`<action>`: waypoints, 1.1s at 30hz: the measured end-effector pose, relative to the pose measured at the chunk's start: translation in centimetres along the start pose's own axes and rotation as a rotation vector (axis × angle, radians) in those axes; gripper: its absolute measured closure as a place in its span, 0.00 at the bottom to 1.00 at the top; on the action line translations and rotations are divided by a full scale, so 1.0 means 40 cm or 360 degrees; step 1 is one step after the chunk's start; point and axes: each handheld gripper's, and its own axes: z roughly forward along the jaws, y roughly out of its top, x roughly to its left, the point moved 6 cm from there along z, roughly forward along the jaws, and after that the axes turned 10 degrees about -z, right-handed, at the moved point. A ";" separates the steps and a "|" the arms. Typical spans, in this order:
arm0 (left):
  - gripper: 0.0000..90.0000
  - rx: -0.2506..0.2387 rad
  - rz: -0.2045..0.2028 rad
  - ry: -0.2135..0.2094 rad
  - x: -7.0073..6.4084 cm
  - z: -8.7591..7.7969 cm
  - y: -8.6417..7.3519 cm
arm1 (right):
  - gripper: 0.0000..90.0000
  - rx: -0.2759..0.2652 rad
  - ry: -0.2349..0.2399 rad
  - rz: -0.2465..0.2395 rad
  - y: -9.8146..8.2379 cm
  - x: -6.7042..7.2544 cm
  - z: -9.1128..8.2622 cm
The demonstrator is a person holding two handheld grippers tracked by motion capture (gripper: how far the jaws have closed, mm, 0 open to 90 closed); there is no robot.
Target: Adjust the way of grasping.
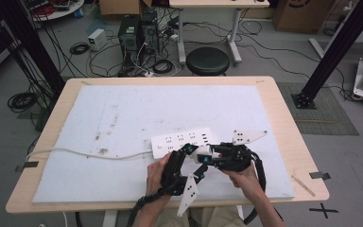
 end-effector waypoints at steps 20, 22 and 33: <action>0.23 -0.0055 -0.0536 -0.0009 0.077 -0.080 -0.045 | 0.70 -0.0016 -0.0127 0.0000 -0.002 -0.016 -0.046; 0.23 -0.0055 -0.0536 -0.0009 0.077 -0.080 -0.045 | 0.70 -0.0020 -0.0135 -0.0014 -0.003 -0.018 -0.047; 0.24 -0.0022 -0.0898 0.0062 0.132 -0.131 -0.094 | 0.70 -0.0057 -0.0203 -0.0016 -0.002 -0.028 -0.079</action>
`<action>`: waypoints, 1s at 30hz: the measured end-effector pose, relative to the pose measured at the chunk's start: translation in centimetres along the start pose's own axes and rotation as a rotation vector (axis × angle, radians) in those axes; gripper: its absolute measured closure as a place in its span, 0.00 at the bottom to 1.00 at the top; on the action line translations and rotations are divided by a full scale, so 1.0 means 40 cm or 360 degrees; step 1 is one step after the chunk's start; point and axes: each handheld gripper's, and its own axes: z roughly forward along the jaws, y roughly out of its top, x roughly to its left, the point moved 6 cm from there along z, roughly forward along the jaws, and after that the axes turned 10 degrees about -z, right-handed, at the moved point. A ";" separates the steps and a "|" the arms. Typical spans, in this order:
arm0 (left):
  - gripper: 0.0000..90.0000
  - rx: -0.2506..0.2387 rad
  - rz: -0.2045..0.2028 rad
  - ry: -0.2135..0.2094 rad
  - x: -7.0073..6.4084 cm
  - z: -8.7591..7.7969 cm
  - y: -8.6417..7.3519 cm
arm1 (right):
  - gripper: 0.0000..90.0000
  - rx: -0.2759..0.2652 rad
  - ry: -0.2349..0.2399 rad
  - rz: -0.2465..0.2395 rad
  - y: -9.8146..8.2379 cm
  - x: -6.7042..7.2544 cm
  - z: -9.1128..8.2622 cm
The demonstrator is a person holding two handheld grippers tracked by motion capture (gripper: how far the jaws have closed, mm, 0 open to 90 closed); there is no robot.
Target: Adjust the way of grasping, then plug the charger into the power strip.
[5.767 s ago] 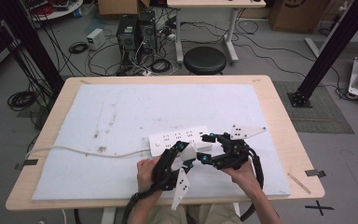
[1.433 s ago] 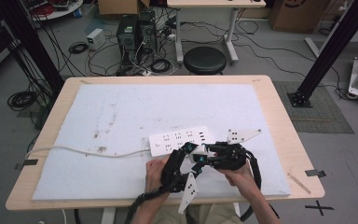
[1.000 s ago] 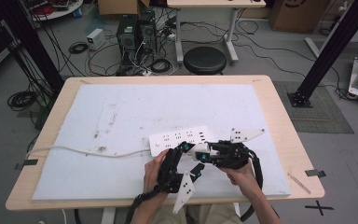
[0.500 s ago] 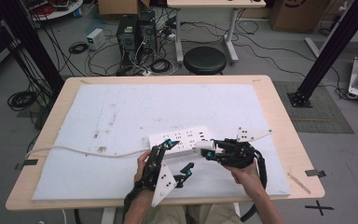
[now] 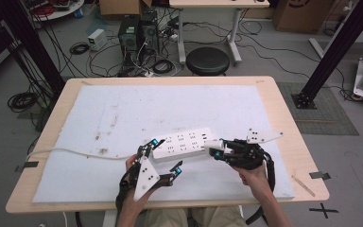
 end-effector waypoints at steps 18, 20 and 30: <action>0.24 0.0141 -0.0594 0.0334 0.193 -0.118 -0.062 | 0.70 -0.0016 -0.0106 0.0000 -0.007 -0.023 -0.042; 0.24 0.0198 -0.0639 0.0420 0.226 -0.145 -0.075 | 0.70 -0.0007 -0.0125 0.0003 -0.008 -0.026 -0.046; 0.24 0.0274 -0.0762 0.0589 0.299 -0.229 -0.112 | 0.70 0.0038 -0.0120 -0.0013 -0.012 -0.054 -0.057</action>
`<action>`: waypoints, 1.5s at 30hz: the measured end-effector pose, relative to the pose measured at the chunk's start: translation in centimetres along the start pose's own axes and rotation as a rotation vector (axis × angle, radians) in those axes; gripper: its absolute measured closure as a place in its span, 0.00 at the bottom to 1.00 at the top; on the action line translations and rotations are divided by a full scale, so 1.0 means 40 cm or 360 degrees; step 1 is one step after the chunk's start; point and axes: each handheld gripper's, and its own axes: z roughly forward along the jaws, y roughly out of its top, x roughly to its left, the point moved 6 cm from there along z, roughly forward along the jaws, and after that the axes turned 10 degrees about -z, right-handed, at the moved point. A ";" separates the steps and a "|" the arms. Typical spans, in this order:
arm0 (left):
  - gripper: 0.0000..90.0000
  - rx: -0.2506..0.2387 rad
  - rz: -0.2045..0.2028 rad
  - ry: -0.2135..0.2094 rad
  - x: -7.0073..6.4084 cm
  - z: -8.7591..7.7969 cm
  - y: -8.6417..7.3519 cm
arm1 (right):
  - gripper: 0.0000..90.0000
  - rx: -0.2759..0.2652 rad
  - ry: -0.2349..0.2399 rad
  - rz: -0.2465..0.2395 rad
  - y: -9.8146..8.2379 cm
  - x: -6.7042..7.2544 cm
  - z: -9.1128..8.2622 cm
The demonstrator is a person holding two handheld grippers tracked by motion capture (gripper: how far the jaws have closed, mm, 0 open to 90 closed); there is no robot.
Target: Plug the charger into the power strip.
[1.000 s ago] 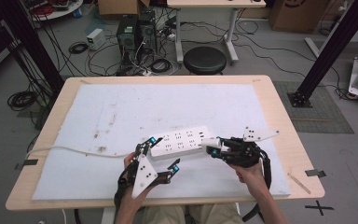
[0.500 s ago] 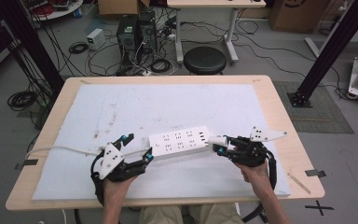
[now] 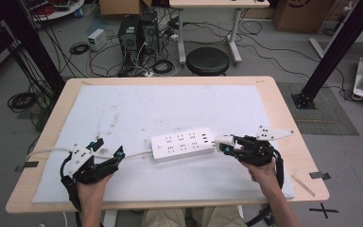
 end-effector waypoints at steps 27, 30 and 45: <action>0.25 -0.0018 -0.0012 -0.0004 0.004 -0.034 -0.009 | 0.70 0.0313 0.0147 -0.0154 0.044 -0.097 0.096; 0.25 -0.0021 -0.0016 -0.0001 0.007 -0.040 -0.010 | 0.70 0.0367 0.0188 -0.0167 0.048 -0.107 0.114; 0.25 -0.0019 -0.0014 -0.0012 0.006 -0.042 -0.014 | 0.70 0.0712 0.0404 -0.0373 0.072 -0.130 0.223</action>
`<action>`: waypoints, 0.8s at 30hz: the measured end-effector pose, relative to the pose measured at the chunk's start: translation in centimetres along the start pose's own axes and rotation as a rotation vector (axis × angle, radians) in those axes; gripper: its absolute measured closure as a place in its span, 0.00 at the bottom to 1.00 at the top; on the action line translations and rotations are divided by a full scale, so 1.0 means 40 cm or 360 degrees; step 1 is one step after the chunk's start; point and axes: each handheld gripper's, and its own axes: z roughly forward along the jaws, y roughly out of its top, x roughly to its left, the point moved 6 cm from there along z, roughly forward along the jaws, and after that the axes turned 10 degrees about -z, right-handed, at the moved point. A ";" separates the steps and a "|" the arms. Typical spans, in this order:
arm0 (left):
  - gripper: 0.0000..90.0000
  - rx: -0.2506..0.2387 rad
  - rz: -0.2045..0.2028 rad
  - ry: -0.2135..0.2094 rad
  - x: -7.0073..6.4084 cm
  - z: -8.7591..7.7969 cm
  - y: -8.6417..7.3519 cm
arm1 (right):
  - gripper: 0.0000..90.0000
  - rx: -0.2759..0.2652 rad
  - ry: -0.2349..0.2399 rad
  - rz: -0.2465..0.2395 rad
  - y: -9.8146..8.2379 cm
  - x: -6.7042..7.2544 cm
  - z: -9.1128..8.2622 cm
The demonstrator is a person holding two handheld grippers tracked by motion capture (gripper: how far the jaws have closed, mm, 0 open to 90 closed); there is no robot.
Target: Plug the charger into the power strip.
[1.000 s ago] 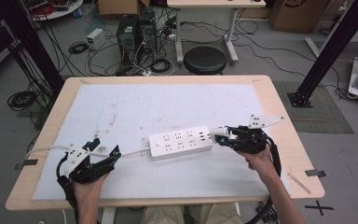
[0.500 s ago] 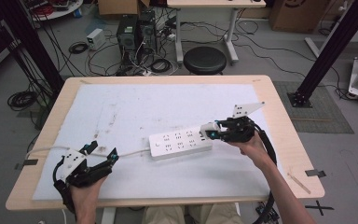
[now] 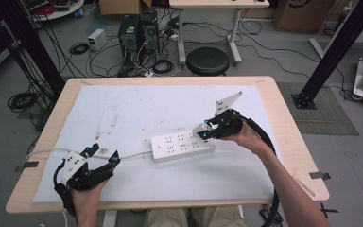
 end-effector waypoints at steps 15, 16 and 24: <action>0.25 -0.0004 -0.0008 0.0013 0.005 -0.010 -0.006 | 0.70 0.0385 0.0063 -0.0281 0.036 -0.047 0.040; 0.25 -0.0002 -0.0001 0.0013 0.006 -0.012 -0.006 | 0.70 0.0400 0.0072 -0.0298 0.037 -0.050 0.043; 0.25 0.0013 0.0001 0.0035 0.013 -0.027 -0.011 | 0.70 0.0490 0.0128 -0.0389 0.045 -0.067 0.059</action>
